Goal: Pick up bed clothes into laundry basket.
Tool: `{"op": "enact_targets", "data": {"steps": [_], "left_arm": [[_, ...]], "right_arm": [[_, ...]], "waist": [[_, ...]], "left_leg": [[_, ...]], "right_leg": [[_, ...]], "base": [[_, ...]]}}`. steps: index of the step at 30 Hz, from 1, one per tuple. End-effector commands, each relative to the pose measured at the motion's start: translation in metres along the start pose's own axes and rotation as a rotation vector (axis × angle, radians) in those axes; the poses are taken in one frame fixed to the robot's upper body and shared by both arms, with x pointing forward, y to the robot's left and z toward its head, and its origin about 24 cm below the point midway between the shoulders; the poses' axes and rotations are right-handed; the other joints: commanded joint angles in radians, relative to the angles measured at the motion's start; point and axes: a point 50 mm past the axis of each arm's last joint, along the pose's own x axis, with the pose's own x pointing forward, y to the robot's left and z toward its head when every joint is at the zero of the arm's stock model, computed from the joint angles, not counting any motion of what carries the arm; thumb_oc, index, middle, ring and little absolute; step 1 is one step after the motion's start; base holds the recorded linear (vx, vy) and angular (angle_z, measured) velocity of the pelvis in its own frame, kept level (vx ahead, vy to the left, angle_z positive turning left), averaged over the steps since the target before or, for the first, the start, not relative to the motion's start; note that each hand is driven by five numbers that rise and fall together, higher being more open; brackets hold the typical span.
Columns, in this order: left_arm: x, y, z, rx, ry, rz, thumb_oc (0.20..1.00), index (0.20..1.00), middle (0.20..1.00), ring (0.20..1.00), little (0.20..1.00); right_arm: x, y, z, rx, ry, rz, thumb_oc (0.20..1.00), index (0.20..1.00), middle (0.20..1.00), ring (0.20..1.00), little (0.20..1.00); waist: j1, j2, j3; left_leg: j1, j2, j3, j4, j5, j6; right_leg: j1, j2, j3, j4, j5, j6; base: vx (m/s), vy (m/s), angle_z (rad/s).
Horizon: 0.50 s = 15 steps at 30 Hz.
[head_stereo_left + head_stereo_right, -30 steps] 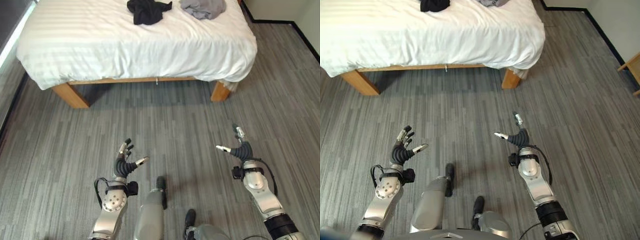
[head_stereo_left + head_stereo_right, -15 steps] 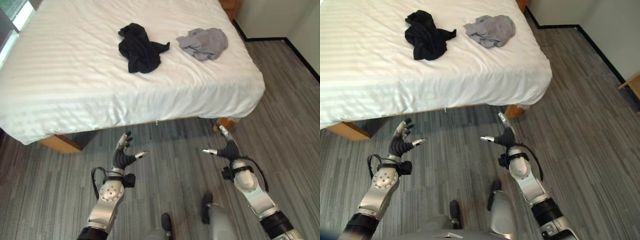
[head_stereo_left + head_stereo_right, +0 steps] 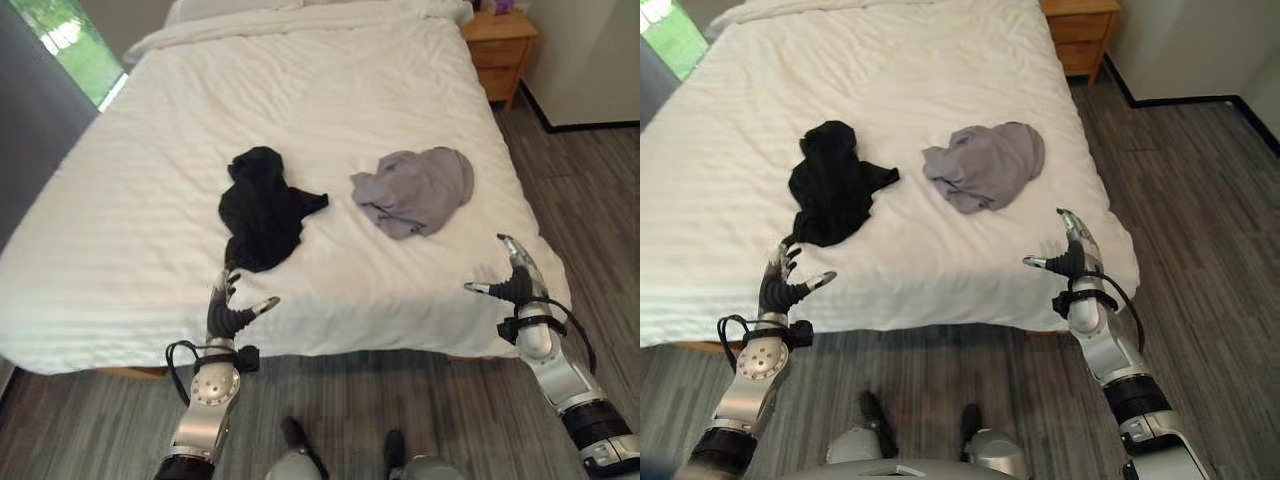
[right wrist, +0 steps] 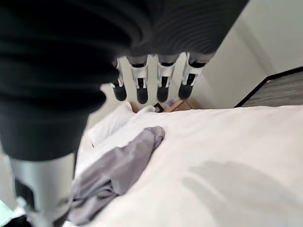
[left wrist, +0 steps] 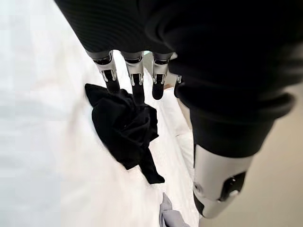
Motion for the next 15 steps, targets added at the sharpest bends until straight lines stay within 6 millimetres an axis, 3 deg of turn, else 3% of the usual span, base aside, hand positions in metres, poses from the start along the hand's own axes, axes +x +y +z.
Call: {"op": "enact_targets", "data": {"steps": [1,3,6,8,9,11,15], "left_arm": [[0.004,0.014,0.027,-0.003,-0.125,-0.004,1.0,1.0,1.0,1.0,1.0],[0.005,0.016,0.028,0.015,-0.125,-0.022,1.0,1.0,1.0,1.0,1.0],[0.008,0.023,0.038,0.052,-0.174,-0.027,1.0,1.0,1.0,1.0,1.0],[0.012,0.024,0.047,0.036,-0.218,-0.032,1.0,1.0,1.0,1.0,1.0],[0.017,0.03,0.049,0.055,-0.221,0.015,1.0,1.0,1.0,1.0,1.0],[0.016,0.028,0.059,0.025,-0.259,-0.04,1.0,1.0,1.0,1.0,1.0],[0.012,0.027,0.057,-0.017,-0.264,-0.031,1.0,1.0,1.0,1.0,1.0]], "right_arm": [[0.016,-0.038,0.019,-0.064,-0.096,-0.156,1.0,1.0,1.0,1.0,1.0],[0.023,-0.041,0.02,-0.078,-0.088,-0.174,1.0,1.0,1.0,1.0,1.0],[0.041,-0.06,0.04,-0.158,-0.162,-0.239,1.0,1.0,1.0,1.0,1.0],[0.052,-0.068,0.051,-0.178,-0.186,-0.284,1.0,1.0,1.0,1.0,1.0],[0.058,-0.066,0.041,-0.2,-0.129,-0.269,1.0,1.0,1.0,1.0,1.0],[0.062,-0.062,0.058,-0.165,-0.178,-0.26,1.0,1.0,1.0,1.0,1.0],[0.069,-0.063,0.061,-0.193,-0.178,-0.233,1.0,1.0,1.0,1.0,1.0]], "waist": [[0.028,-0.005,-0.019],[0.035,-0.014,-0.014],[0.049,-0.018,0.008],[0.053,-0.02,0.018],[0.052,-0.023,0.024],[0.059,-0.03,0.014],[0.07,-0.029,-0.014]], "left_leg": [[0.173,-0.015,-0.003,0.024,-0.03,-0.008],[0.186,-0.019,-0.007,0.006,-0.036,0.004],[0.187,-0.012,-0.007,0.006,-0.052,0.012],[0.178,-0.009,-0.016,0.006,-0.051,0.006],[0.17,-0.01,-0.025,0.006,-0.055,0.004],[0.177,-0.02,-0.012,0.006,-0.056,-0.003],[0.177,-0.009,-0.008,0.006,-0.051,-0.016]], "right_leg": [[-0.006,-0.195,-0.034,0.018,0.008,0.13],[-0.023,-0.189,-0.029,0.101,0.001,0.127],[-0.126,-0.183,0.009,0.243,-0.028,0.132],[-0.179,-0.19,0.036,0.188,-0.011,0.131],[-0.194,-0.193,0.05,0.131,0.014,0.135],[-0.162,-0.22,0.014,0.057,0.041,0.148],[-0.145,-0.221,-0.005,0.013,0.066,0.149]], "base": [[0.17,0.067,-0.3],[0.15,0.053,-0.18],[0.09,0.006,0.19],[0.06,-0.084,0.35],[0.06,-0.065,0.3],[0.1,-0.032,0.61],[0.14,-0.074,0.4]]}}
